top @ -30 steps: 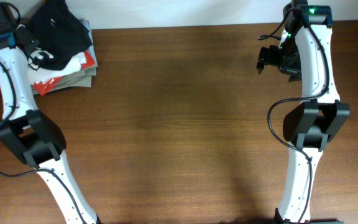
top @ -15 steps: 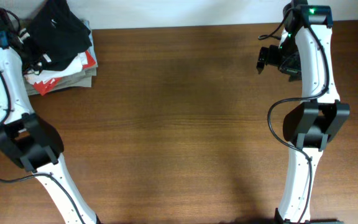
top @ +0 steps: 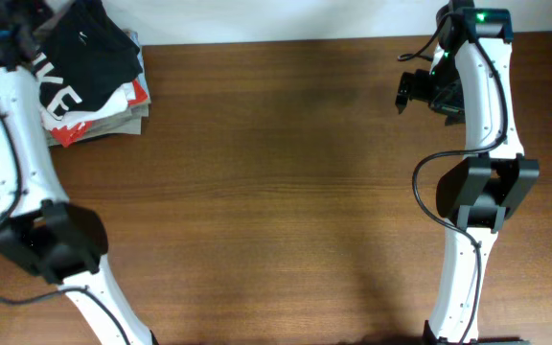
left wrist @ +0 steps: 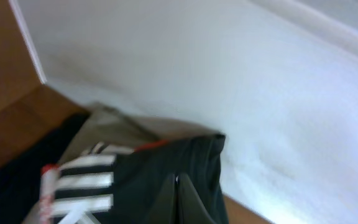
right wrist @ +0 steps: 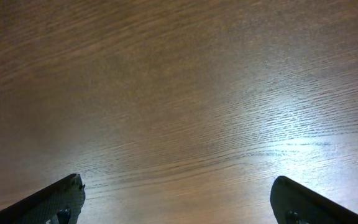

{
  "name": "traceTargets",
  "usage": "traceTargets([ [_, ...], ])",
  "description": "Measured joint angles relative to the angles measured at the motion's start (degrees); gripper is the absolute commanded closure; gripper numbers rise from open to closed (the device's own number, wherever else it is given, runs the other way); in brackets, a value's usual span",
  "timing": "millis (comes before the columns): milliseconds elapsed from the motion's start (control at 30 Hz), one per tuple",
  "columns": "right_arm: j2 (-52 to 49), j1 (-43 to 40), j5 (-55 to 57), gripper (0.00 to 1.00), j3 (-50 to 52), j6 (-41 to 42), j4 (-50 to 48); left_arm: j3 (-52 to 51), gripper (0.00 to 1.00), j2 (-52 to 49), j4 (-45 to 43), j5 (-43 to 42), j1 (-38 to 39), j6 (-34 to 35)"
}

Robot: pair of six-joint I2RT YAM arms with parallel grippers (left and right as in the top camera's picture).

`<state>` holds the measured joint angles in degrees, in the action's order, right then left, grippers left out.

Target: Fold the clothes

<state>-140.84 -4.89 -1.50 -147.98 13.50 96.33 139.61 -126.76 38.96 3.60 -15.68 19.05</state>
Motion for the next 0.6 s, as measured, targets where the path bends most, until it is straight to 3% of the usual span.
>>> traceTargets([
  [133,0.00,0.00,0.00,0.01,0.00,0.02,0.07,-0.33,0.93,-15.52,-9.84,0.04,1.38,0.00],
  [233,0.00,0.00,0.02,0.01,0.00,0.07,0.00,-0.94,0.91,-22.10,-10.21,-0.11,1.38,-0.02],
  [300,0.00,0.00,0.02,0.01,0.00,0.02,-0.07,-0.07,0.76,-22.08,-9.25,-0.17,1.25,-0.07],
  [333,0.00,0.00,0.02,0.01,0.00,0.04,-0.09,1.99,0.73,-22.08,-5.46,-0.15,1.20,-0.94],
  [367,0.00,0.00,0.00,0.01,0.00,0.00,-0.09,5.01,0.63,-21.86,-1.49,-0.15,1.16,-2.38],
  [400,0.00,0.00,0.02,0.01,0.00,-0.02,-0.09,8.66,0.13,-20.65,3.34,-0.13,1.05,-3.45],
  [433,0.00,0.00,0.02,0.01,0.00,0.00,0.00,12.35,0.01,-15.76,9.35,-0.15,0.98,-4.39],
  [533,0.00,0.00,-0.02,0.01,0.00,0.07,0.20,16.92,0.01,0.39,22.67,-3.32,0.90,-5.03],
  [600,0.04,0.00,-2.54,0.01,0.00,-0.02,0.61,17.49,0.01,8.59,31.19,-10.60,0.87,-5.18],
])
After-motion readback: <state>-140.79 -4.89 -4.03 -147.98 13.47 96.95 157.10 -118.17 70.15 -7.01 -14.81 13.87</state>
